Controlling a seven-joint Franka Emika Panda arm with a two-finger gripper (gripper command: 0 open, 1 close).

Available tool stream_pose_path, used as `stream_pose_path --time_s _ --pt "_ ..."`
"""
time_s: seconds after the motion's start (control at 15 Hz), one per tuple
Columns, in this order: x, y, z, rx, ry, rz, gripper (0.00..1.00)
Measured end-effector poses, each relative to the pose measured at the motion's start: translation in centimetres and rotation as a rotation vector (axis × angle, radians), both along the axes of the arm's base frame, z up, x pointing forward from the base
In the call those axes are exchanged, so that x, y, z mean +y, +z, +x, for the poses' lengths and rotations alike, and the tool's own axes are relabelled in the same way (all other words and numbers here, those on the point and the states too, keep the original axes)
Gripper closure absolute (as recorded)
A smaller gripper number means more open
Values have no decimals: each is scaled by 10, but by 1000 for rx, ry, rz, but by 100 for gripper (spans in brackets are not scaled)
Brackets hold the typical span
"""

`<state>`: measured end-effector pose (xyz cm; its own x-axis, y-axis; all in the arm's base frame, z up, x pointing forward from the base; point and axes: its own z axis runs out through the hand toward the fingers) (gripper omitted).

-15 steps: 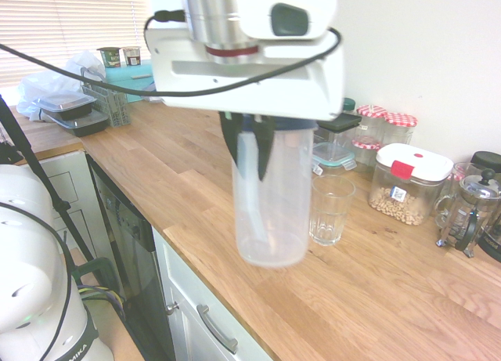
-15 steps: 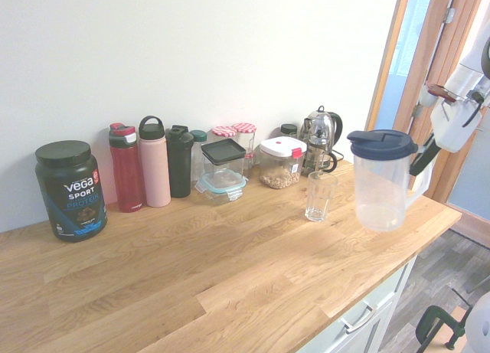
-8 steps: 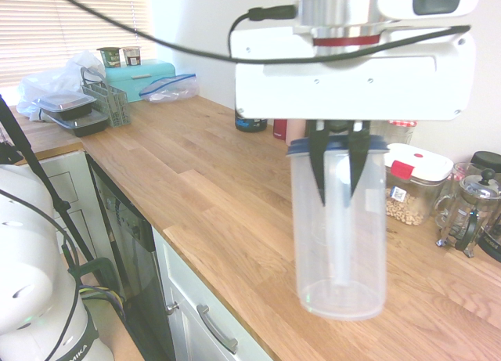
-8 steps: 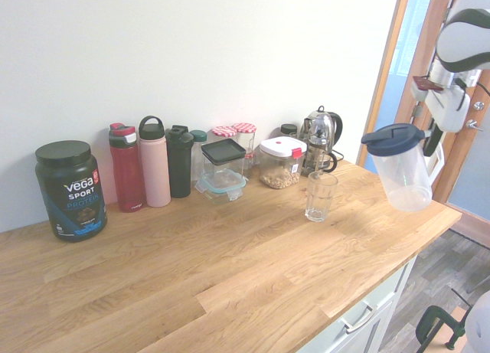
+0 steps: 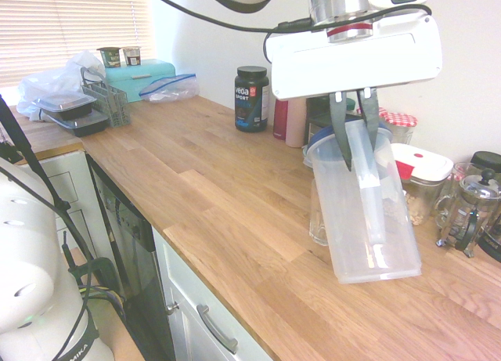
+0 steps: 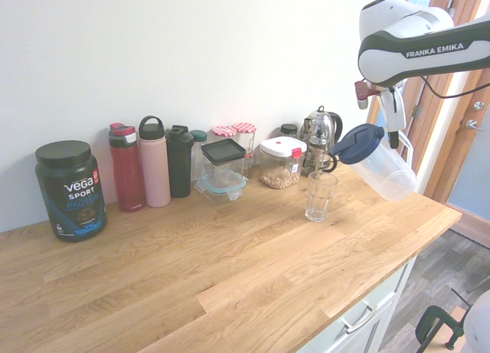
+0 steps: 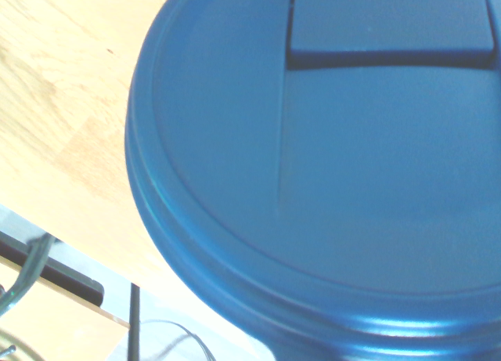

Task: Pour me some water

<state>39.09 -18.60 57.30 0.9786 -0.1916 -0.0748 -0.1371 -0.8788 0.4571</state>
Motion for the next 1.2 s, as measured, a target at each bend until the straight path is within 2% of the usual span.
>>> stream_pose_path --time_s 0.53,1.2 --pt "33 -34 32 85 -35 -107 100" --pt "47 -48 35 119 -41 -134 100"
